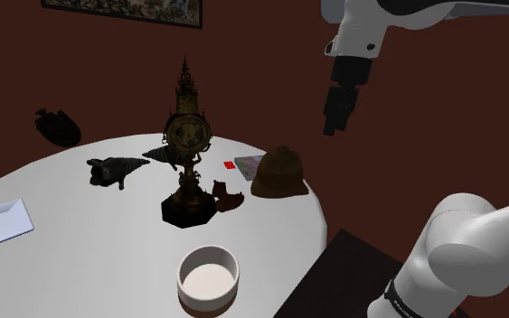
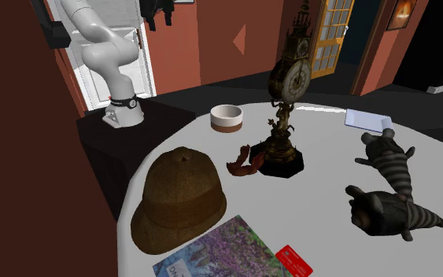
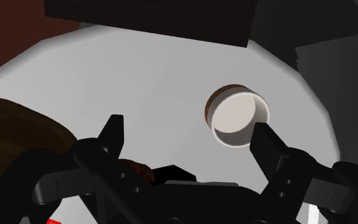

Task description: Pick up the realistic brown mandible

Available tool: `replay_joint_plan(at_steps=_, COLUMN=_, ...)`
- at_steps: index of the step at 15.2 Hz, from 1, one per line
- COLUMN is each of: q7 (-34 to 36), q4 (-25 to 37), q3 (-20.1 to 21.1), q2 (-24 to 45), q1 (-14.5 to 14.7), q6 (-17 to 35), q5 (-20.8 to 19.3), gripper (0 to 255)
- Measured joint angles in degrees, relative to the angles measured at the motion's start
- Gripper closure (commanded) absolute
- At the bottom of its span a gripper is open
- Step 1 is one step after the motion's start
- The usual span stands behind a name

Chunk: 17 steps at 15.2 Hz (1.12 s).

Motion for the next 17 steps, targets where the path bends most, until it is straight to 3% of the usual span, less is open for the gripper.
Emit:
replay_joint_plan(at_steps=6, q7=-2.4, q4=-2.1, q3=-1.0, q2=4.5, q1=-0.1, q6=6.8, q5=-0.6, gripper=0)
replay_joint_plan(at_steps=11, q7=-5.4, q4=-5.6, q3=-2.1, q2=10.9, q1=0.0, q6=17.1, q5=-0.9, gripper=0)
replay_joint_plan(at_steps=17, q7=-9.0, q4=-4.7, q3=-3.4, q2=22.3, q1=0.2, q6=28.0, q5=-0.6, gripper=0)
